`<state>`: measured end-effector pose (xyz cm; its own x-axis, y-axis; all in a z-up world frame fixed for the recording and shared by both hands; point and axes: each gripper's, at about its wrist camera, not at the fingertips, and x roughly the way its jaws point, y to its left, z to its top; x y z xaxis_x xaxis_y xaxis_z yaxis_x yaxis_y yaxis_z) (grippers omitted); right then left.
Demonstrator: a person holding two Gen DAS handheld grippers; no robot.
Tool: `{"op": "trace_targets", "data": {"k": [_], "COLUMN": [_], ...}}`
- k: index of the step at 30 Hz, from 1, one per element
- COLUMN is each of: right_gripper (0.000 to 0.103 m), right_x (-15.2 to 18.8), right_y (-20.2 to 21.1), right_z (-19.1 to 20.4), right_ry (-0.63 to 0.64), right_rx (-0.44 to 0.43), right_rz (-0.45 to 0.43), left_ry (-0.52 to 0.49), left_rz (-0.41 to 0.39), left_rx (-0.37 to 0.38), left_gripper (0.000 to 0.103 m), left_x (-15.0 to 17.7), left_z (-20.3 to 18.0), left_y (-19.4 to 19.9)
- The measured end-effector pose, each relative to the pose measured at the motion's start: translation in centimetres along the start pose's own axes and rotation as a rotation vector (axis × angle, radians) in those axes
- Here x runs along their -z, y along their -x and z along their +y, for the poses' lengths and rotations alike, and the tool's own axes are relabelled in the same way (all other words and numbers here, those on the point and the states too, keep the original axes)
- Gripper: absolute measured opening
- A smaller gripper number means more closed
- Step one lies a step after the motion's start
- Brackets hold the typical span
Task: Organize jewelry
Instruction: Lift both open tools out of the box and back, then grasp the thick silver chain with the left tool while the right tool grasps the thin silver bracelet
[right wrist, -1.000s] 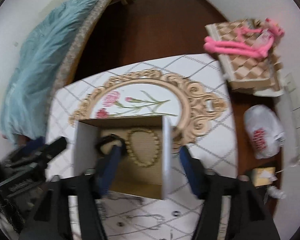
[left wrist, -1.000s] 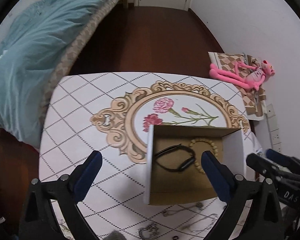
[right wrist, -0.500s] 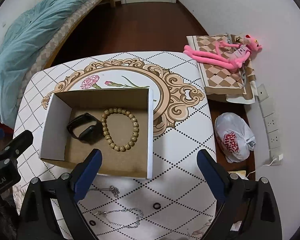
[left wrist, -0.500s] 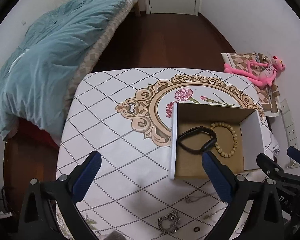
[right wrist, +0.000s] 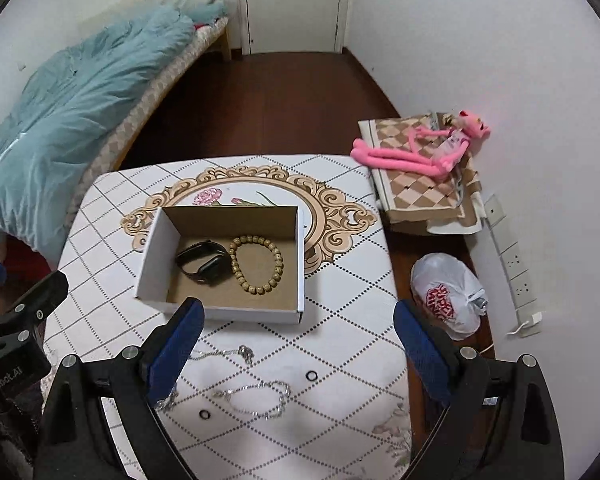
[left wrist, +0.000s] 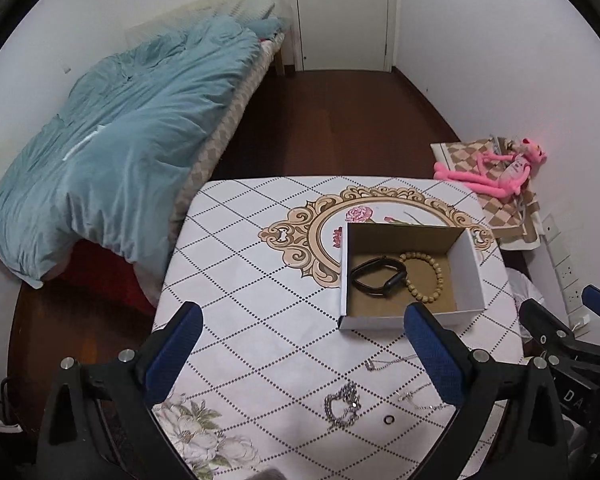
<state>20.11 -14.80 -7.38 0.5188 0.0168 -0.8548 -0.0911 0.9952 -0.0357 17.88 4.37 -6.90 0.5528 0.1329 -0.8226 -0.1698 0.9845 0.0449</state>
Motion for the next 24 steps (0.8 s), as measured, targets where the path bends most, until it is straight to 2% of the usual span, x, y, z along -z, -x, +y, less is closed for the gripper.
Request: {"op": "trace_targets", "data": {"k": [8,14,19,24], "right_gripper": [0.097,0.097,0.097,0.097], "right_x": [1.5,2.9,5.1,8.5], "right_y": [5.1,7.2,4.9,-0.6], "right_z": [0.0,-0.2,-0.9,-1.9], "right_ry": [-0.004,-0.030,-0.061,-0.106], "right_rx": [-0.017,-0.050,-0.052,-0.076], "right_rz": [-0.067,-0.089,-0.020,0.115], "left_ry": [0.002,0.017,0.025,0.038], "left_rz": [-0.060,-0.057,-0.002,0.122], "left_rx": [0.006,-0.006,-0.023,-0.040], "left_gripper": [0.103,0.103,0.103,0.103], "left_x": [1.4,2.7,5.1,8.3], "left_z": [0.7,1.4,1.9,2.1], "left_y": [4.5,5.4,3.2,-1.6]}}
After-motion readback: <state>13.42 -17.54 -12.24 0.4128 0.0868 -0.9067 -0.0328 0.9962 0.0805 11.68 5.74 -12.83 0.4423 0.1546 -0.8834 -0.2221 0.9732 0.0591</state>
